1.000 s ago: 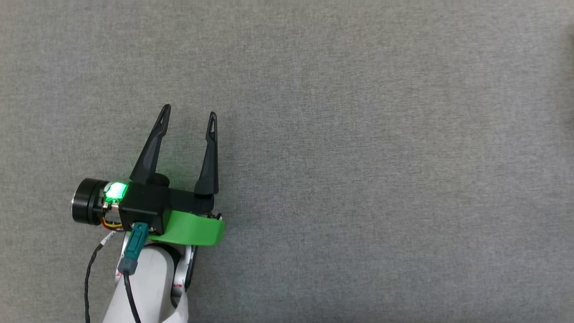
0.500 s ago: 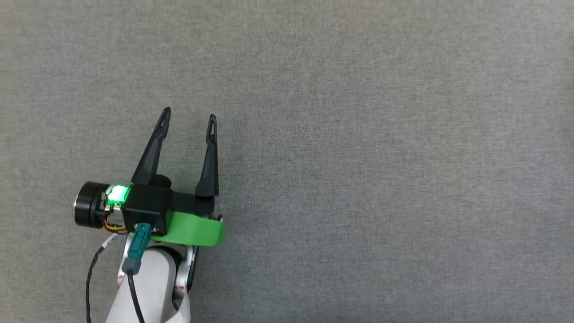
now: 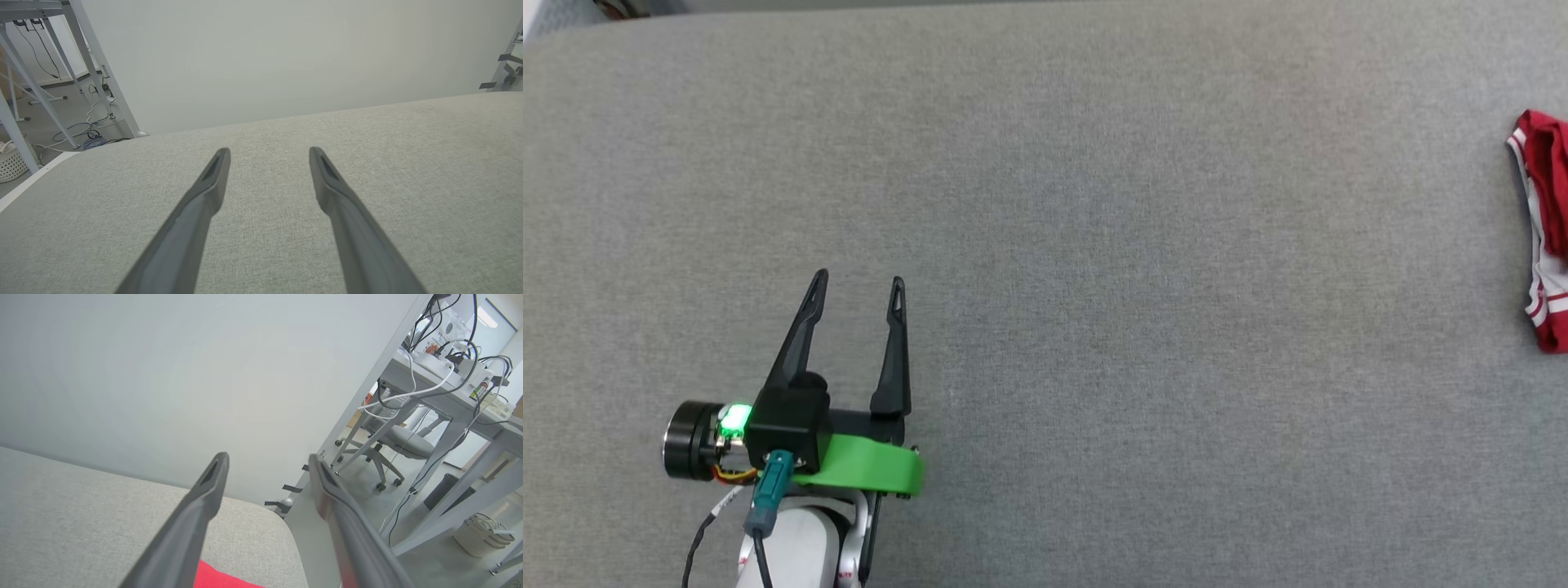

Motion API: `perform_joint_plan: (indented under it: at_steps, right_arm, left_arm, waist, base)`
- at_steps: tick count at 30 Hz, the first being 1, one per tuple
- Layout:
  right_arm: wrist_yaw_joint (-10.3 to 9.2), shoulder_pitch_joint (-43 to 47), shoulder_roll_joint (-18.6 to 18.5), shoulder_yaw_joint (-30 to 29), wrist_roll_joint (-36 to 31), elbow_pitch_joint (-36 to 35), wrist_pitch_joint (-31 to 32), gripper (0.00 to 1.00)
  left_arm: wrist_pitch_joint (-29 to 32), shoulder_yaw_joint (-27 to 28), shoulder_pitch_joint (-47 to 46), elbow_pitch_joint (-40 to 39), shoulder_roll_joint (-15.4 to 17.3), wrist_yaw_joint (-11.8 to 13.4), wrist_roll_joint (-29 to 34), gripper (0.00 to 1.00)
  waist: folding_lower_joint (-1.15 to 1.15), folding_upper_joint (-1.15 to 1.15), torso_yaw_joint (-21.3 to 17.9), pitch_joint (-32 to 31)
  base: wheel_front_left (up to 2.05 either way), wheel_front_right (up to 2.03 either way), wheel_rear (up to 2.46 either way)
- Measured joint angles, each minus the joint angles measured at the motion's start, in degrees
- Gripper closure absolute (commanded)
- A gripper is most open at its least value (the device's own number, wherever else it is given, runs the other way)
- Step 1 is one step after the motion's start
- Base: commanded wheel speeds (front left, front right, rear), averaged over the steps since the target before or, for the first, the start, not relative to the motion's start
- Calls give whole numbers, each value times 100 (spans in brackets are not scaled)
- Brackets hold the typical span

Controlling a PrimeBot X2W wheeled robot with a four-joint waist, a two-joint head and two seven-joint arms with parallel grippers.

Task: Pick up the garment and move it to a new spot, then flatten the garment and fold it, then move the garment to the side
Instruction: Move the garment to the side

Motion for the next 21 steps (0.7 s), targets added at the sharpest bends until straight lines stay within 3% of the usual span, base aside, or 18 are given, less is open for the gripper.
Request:
perform_joint_plan:
  at_steps: [10, 14, 21]
  right_arm:
    - [-1, 1113, 1958, 123, -693, -1868, -519, 0]
    - [-1, 1647, 2457, 375, -794, -2118, -568, 0]
    - [-1, 2390, 2930, 606, -778, -2096, -575, 0]
  left_arm:
    - [0, 141, 298, 138, -105, 22, -86, 0]
    - [0, 223, 383, 226, -124, 20, -91, 0]
    - [1, 291, 532, 311, -164, 13, -90, 0]
  waist:
    - [0, 0, 185, -625]
    - [0, 0, 276, -813]
    - [0, 0, 401, -1056]
  base:
    - [0, 0, 0]
    - [0, 0, 0]
    - [0, 0, 0]
